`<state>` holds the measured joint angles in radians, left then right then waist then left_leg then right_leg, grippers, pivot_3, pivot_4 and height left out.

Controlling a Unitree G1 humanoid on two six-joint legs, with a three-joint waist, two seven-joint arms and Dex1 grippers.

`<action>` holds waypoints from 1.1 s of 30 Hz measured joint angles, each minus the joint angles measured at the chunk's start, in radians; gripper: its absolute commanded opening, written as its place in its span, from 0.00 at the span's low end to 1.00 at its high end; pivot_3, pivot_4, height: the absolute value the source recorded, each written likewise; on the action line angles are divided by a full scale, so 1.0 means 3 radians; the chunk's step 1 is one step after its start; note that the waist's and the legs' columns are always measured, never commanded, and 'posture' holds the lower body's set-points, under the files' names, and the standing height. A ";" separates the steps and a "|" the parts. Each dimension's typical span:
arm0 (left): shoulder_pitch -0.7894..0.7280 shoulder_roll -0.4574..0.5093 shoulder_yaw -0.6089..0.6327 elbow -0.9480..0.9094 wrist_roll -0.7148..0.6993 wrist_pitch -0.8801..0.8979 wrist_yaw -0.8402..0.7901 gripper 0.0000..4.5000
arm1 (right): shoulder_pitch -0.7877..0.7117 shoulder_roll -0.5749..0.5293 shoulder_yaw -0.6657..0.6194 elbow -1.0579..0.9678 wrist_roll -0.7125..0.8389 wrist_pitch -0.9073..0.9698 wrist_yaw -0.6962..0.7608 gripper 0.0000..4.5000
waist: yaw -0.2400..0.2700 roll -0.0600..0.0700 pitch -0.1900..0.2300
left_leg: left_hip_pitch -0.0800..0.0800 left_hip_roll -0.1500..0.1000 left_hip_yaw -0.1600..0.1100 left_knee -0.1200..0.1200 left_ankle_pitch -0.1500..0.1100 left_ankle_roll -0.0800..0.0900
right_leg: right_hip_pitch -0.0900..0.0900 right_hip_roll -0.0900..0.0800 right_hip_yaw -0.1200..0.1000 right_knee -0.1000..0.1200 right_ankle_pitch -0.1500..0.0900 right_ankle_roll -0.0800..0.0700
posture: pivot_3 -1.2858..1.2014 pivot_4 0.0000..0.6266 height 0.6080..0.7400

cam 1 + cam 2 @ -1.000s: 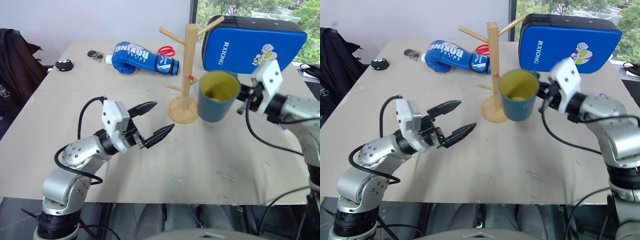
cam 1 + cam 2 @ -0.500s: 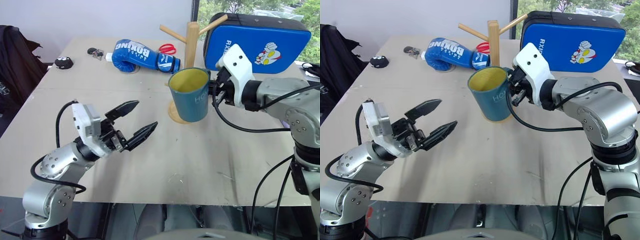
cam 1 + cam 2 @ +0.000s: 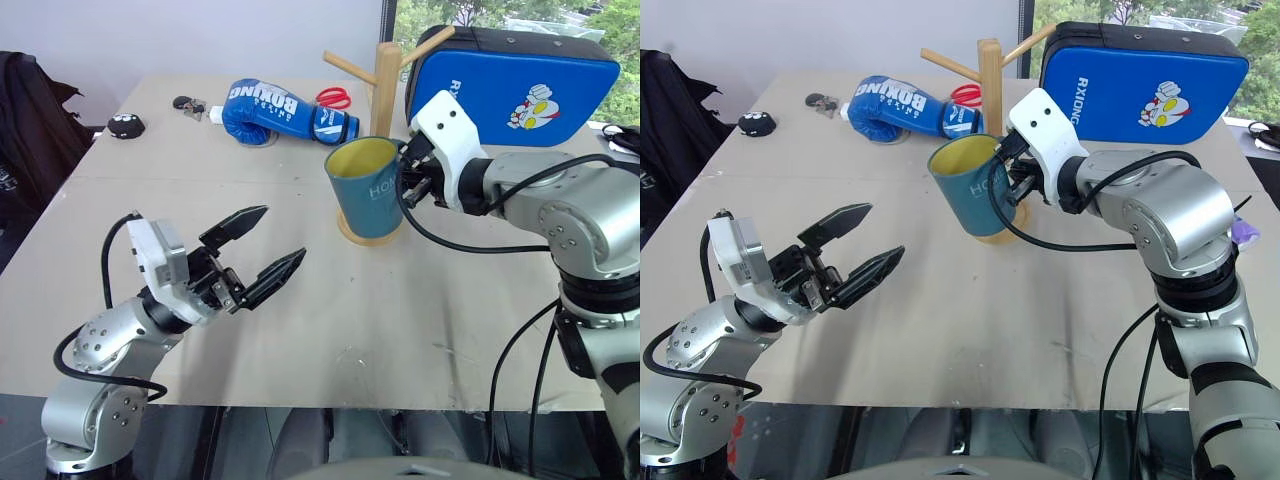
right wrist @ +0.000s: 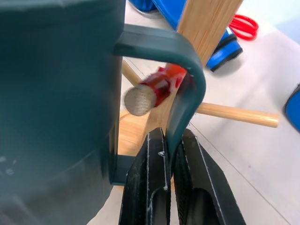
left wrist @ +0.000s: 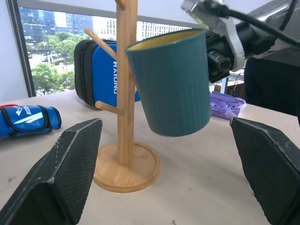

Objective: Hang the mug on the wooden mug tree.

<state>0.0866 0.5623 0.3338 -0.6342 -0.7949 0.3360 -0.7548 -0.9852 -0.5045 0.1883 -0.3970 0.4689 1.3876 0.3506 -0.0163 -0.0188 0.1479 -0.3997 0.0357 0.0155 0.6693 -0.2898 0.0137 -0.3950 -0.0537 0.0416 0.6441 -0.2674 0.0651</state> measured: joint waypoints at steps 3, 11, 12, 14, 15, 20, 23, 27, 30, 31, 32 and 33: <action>-0.0015 0.0000 -0.0003 0.0000 0.0002 -0.0001 0.0000 1.00 | -0.0056 0.0010 0.0002 0.0032 -0.0057 0.0011 -0.0035 0.01 | 0.0002 0.0000 0.0000 | 0.0000 0.0000 0.0000 0.0000 0.0001 -0.0002 | 0.0000 0.0000 0.0000 0.0000 0.0000 0.0000 | 0.52 0.24 0.98; -0.0021 -0.0006 -0.0072 0.0000 0.0022 -0.0002 0.0001 1.00 | -0.0063 0.0039 0.0002 0.0047 -0.0112 0.0024 -0.0035 0.38 | -0.0001 0.0000 0.0000 | 0.0000 0.0000 0.0001 -0.0001 0.0005 -0.0008 | 0.0000 0.0000 0.0000 -0.0001 0.0000 0.0000 | 0.52 0.24 0.98; -0.0021 -0.0013 -0.0077 0.0000 0.0022 -0.0002 0.0003 1.00 | -0.0063 0.0036 -0.0001 0.0045 -0.0122 0.0024 -0.0034 0.49 | -0.0001 0.0000 0.0000 | 0.0000 0.0000 0.0000 -0.0001 0.0005 -0.0008 | 0.0000 0.0000 0.0000 0.0000 0.0000 0.0000 | 0.52 0.24 0.98; -0.0021 -0.0017 -0.0078 0.0000 0.0022 -0.0002 0.0011 1.00 | -0.0062 0.0020 -0.0008 0.0043 -0.0129 0.0024 -0.0023 0.66 | -0.0003 0.0000 0.0000 | 0.0000 0.0000 0.0000 -0.0001 0.0005 -0.0008 | 0.0000 0.0000 0.0000 0.0000 0.0000 0.0000 | 0.52 0.24 0.98; -0.0021 -0.0020 -0.0078 0.0000 0.0022 -0.0003 0.0016 1.00 | -0.0057 0.0016 -0.0010 0.0032 -0.0123 0.0028 -0.0016 0.75 | -0.0004 0.0000 0.0000 | 0.0000 0.0000 0.0000 -0.0001 0.0005 -0.0008 | 0.0000 0.0001 0.0000 0.0000 0.0000 0.0000 | 0.52 0.24 0.98; -0.0005 -0.0029 -0.0096 -0.0001 0.0022 -0.0007 0.0045 1.00 | 0.0050 -0.0148 -0.0118 -0.0140 -0.0010 0.0120 0.0131 0.98 | 0.0004 0.0000 0.0000 | -0.0001 0.0000 0.0000 -0.0001 -0.0001 0.0002 | 0.0000 0.0000 0.0000 -0.0002 0.0000 0.0000 | 0.52 0.24 0.98; 0.0007 -0.0031 -0.0098 -0.0003 0.0022 -0.0015 0.0053 1.00 | 0.0117 -0.0290 -0.0232 -0.0257 0.0090 0.0174 0.0247 0.98 | 0.0006 0.0000 0.0000 | 0.0000 0.0000 0.0000 -0.0001 -0.0002 0.0003 | 0.0000 0.0000 0.0000 -0.0002 0.0000 0.0000 | 0.52 0.24 0.98; 0.0000 -0.0033 -0.0101 -0.0003 0.0021 -0.0032 0.0056 1.00 | 0.0246 -0.0483 -0.0618 -0.0399 0.0299 0.0267 0.0447 0.98 | 0.0008 -0.0001 0.0000 | 0.0000 0.0000 0.0000 -0.0001 -0.0002 0.0004 | 0.0000 0.0000 0.0000 -0.0002 0.0000 0.0000 | 0.52 0.24 0.98; 0.0004 -0.0033 -0.0099 -0.0003 0.0021 -0.0044 0.0055 1.00 | 0.0385 -0.0592 -0.0886 -0.0476 0.0445 0.0313 0.0582 0.98 | 0.0009 -0.0001 0.0000 | 0.0000 0.0000 0.0000 -0.0001 -0.0002 0.0004 | 0.0001 0.0000 0.0001 -0.0003 0.0000 0.0000 | 0.52 0.24 0.98; 0.0001 -0.0033 -0.0103 -0.0003 0.0021 -0.0046 0.0053 1.00 | 0.0422 -0.0600 -0.0976 -0.0492 0.0499 0.0322 0.0631 0.98 | 0.0007 -0.0001 0.0000 | 0.0000 0.0000 0.0001 -0.0001 -0.0002 0.0004 | 0.0001 0.0000 0.0001 -0.0002 0.0000 0.0000 | 0.52 0.24 0.98; 0.0000 -0.0032 -0.0101 -0.0003 0.0020 -0.0050 0.0049 1.00 | 0.0496 -0.0634 -0.1096 -0.0534 0.0584 0.0343 0.0687 0.98 | 0.0008 -0.0002 -0.0001 | 0.0000 0.0001 0.0000 -0.0001 -0.0002 0.0004 | 0.0001 0.0001 0.0001 -0.0002 0.0000 0.0000 | 0.52 0.24 0.98; 0.0002 -0.0031 -0.0102 -0.0002 0.0020 -0.0050 0.0045 1.00 | 0.0630 -0.0659 -0.1278 -0.0598 0.0687 0.0341 0.0766 0.98 | 0.0012 -0.0004 -0.0002 | 0.0000 0.0001 0.0000 -0.0001 -0.0003 0.0004 | 0.0001 0.0002 0.0001 -0.0003 0.0000 0.0000 | 0.52 0.24 0.98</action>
<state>0.0872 0.5532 0.3030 -0.6350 -0.7888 0.3211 -0.7413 -0.7963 -0.7023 -0.1950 -0.5763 0.6749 1.4900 0.5804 -0.0126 -0.0199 0.1472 -0.3999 0.0360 0.0154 0.6689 -0.2905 0.0150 -0.3946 -0.0532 0.0418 0.6432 -0.2674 0.0651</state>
